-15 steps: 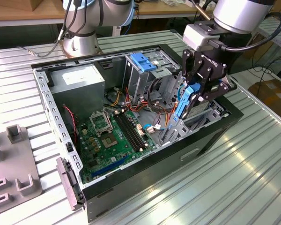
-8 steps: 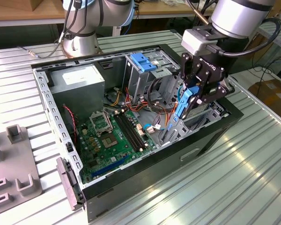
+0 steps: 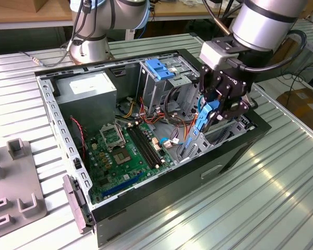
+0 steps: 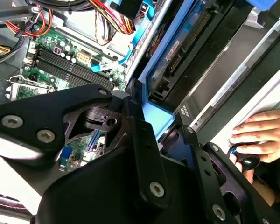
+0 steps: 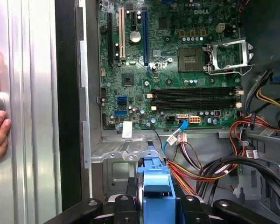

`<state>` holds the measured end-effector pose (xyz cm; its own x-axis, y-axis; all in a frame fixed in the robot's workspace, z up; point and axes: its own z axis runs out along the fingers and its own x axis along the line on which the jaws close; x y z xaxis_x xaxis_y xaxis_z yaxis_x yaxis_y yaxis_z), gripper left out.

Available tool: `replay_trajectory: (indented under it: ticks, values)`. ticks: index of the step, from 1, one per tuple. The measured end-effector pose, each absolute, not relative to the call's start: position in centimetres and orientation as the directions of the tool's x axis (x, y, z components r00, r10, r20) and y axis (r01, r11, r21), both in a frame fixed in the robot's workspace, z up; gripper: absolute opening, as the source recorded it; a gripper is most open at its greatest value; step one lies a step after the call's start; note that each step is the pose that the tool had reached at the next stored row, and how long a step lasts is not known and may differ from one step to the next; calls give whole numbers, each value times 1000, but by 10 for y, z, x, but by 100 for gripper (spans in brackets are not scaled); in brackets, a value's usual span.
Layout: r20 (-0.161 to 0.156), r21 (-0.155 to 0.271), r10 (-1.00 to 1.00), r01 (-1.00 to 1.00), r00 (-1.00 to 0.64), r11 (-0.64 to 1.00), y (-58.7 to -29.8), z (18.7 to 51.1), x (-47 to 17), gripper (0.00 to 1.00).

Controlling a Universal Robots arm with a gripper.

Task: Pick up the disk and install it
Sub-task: 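Insert the disk into the insertion slot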

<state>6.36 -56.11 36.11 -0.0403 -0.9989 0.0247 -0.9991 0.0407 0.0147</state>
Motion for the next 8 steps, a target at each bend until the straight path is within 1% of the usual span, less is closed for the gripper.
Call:
replay_trajectory:
  ticks: [8]
  values:
    - [25,16,-999,-999,-41,41,-562,352,64,37]
